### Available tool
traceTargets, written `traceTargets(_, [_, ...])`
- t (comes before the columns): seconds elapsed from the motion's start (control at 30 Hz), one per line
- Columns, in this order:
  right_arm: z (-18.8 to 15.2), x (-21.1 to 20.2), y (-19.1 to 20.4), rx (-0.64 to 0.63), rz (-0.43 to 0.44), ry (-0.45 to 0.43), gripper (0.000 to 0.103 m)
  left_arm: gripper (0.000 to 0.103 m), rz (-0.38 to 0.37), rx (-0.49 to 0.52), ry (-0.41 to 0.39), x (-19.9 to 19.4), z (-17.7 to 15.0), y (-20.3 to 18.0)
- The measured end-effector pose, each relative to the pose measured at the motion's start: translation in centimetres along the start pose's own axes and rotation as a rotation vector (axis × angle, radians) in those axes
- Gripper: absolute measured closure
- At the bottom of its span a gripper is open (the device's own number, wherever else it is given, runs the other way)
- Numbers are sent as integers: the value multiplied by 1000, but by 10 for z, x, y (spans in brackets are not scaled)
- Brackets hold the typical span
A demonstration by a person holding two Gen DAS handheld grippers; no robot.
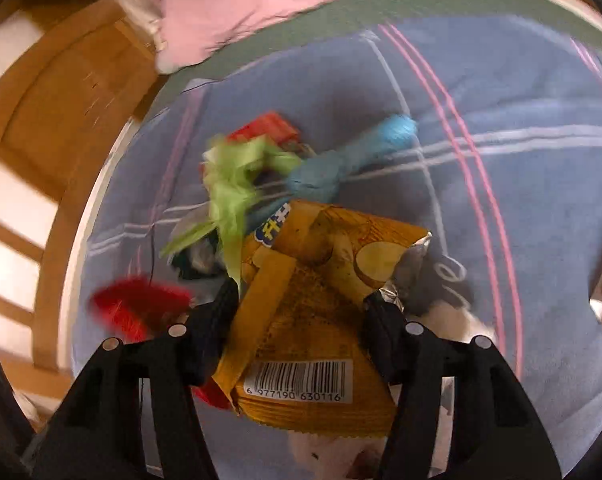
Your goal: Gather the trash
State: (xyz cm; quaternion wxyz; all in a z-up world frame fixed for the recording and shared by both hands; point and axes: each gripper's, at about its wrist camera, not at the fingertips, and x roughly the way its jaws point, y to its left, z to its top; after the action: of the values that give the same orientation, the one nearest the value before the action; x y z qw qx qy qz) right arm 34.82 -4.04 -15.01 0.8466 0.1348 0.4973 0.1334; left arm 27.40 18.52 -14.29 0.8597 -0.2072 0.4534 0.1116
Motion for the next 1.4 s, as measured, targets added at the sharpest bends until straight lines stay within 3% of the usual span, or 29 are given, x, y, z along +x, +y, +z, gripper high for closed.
traceTargets(0.13, [5, -20, -10, 28, -29, -71, 30, 6, -11, -44, 8, 0, 3, 9])
traceTargets(0.3, [1, -63, -33, 77, -115, -197, 29, 6, -27, -40, -20, -5, 6, 5])
traceTargets(0.43, [-20, -71, -43, 88, -158, -164, 29, 6, -38, 40, -73, -7, 5, -13])
traceTargets(0.6, [-49, -40, -54, 93, -173, -8, 29, 6, -111, 82, -47, 9, 8, -39])
traceTargets(0.67, [-58, -29, -56, 130, -106, 48, 36, 6, -145, 76, -18, 19, 8, -49])
traceTargets(0.7, [-62, -29, -57, 134, -88, 67, 52, 6, -164, 75, -2, 24, 7, -53])
traceTargets(0.83, [-74, -44, -47, 80, -60, 72, 73, 6, -180, 111, 45, 38, 0, -68])
traceTargets(1.07, [-88, -88, -58, 81, -133, -33, 76, 6, -142, 203, 112, 62, -8, -89])
traceTargets(1.13, [-91, -91, -63, 79, -155, -37, 72, 15, -155, 231, 147, 70, -12, -96])
traceTargets(1.23, [-95, -94, -71, 90, -174, -48, 43, 41, -180, 234, 173, 75, -15, -97])
traceTargets(1.3, [-98, -95, -73, 95, -187, -59, 34, 64, -239, 204, 181, 74, -14, -90])
traceTargets(1.4, [-97, -90, -72, 101, -197, -43, 34, 76, -261, 169, 151, 67, -10, -83])
